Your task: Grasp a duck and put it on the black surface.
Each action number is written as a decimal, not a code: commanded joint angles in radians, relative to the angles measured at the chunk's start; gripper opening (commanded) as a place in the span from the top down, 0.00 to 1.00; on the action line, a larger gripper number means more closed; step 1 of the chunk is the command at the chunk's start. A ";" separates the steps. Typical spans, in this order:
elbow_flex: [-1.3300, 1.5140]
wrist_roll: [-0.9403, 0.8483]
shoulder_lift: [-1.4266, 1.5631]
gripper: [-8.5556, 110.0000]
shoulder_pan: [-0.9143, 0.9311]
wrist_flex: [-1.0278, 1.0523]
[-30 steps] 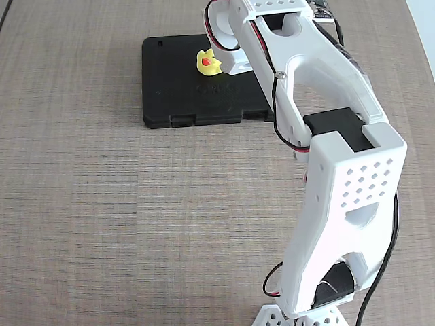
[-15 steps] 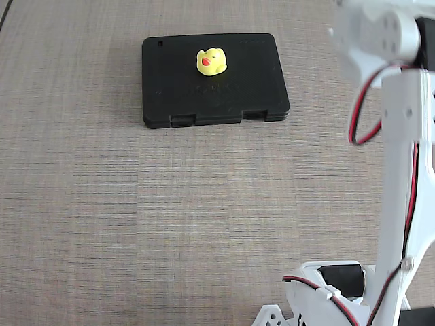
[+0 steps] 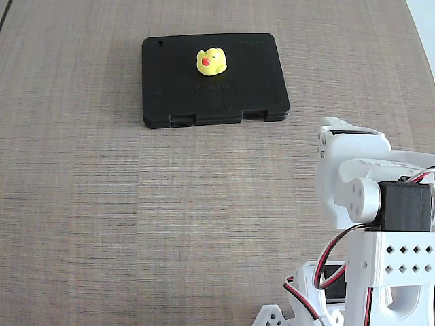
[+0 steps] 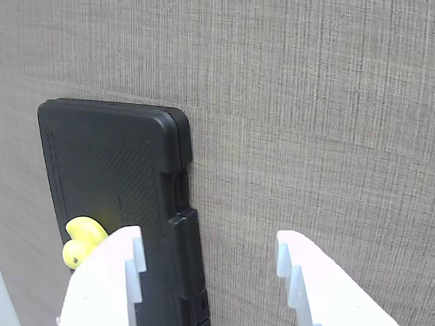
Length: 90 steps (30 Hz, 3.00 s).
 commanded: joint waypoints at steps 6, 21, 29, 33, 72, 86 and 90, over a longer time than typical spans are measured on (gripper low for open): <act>0.074 -0.011 0.057 0.94 -0.006 -0.006; 0.425 -0.006 0.316 0.93 0.000 -0.146; 0.439 0.005 0.445 0.93 -0.008 -0.066; 0.454 0.005 0.506 0.93 -0.008 -0.035; 0.453 0.003 0.512 0.93 -0.055 -0.029; 0.453 0.003 0.512 0.93 -0.055 -0.029; 0.453 0.003 0.512 0.93 -0.055 -0.029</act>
